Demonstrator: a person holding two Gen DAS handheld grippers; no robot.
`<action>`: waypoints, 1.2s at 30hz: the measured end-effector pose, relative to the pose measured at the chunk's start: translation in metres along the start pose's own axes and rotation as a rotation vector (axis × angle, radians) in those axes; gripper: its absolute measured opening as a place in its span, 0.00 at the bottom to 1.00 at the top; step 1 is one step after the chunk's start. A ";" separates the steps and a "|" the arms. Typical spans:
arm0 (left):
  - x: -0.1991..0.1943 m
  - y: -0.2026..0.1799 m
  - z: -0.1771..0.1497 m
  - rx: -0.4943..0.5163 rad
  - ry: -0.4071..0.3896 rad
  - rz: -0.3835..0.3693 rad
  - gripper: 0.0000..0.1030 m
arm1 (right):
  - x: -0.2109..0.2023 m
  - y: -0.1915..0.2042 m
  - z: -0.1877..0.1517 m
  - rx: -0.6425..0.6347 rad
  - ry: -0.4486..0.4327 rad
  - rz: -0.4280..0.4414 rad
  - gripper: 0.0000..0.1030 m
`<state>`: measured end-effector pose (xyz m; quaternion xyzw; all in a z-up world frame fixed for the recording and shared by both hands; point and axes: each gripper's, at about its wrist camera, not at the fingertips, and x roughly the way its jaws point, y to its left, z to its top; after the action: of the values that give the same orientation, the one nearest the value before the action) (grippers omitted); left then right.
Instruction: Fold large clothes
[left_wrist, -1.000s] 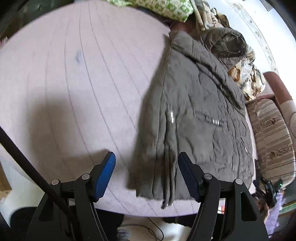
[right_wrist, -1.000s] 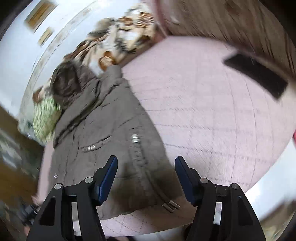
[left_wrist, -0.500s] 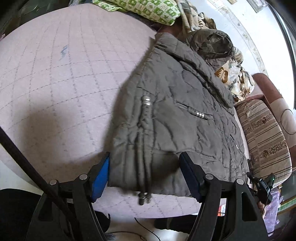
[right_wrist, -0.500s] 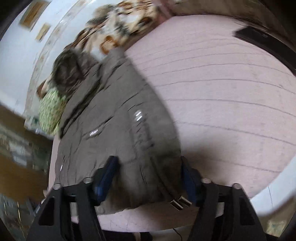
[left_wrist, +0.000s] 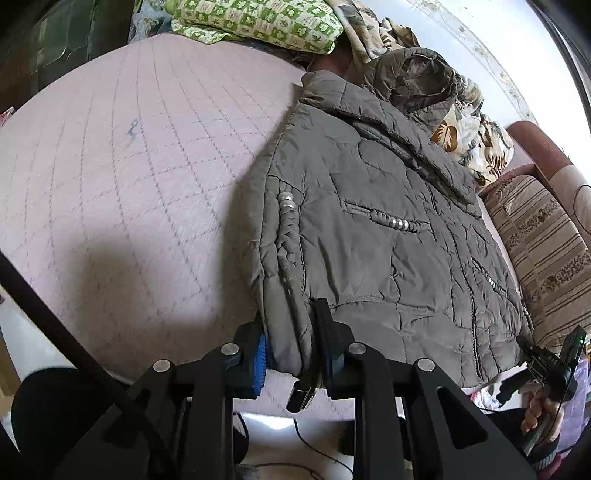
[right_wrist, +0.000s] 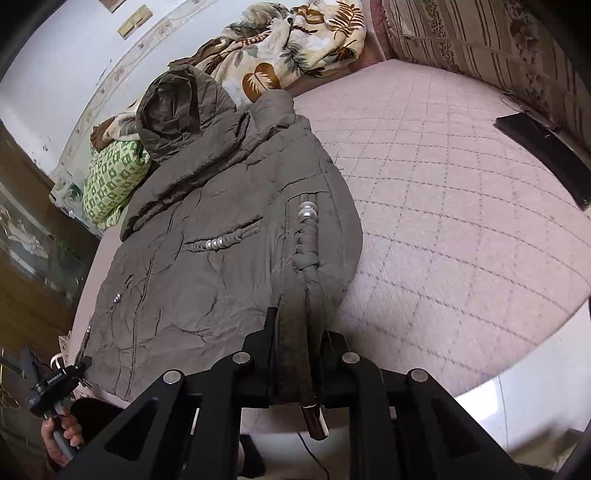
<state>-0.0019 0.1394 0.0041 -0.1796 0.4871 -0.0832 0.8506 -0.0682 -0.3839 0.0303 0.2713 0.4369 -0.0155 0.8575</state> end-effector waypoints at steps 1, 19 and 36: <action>-0.002 0.002 -0.001 -0.001 0.003 -0.002 0.21 | -0.004 0.000 -0.003 0.002 0.004 0.000 0.16; -0.057 -0.015 0.017 0.104 -0.172 0.141 0.51 | -0.056 0.033 0.012 -0.111 -0.125 -0.130 0.41; 0.012 -0.116 0.027 0.336 -0.040 0.068 0.61 | -0.039 0.107 0.022 -0.274 -0.130 -0.097 0.41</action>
<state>0.0318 0.0349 0.0515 -0.0200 0.4552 -0.1312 0.8804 -0.0479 -0.3113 0.1185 0.1289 0.3909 -0.0145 0.9112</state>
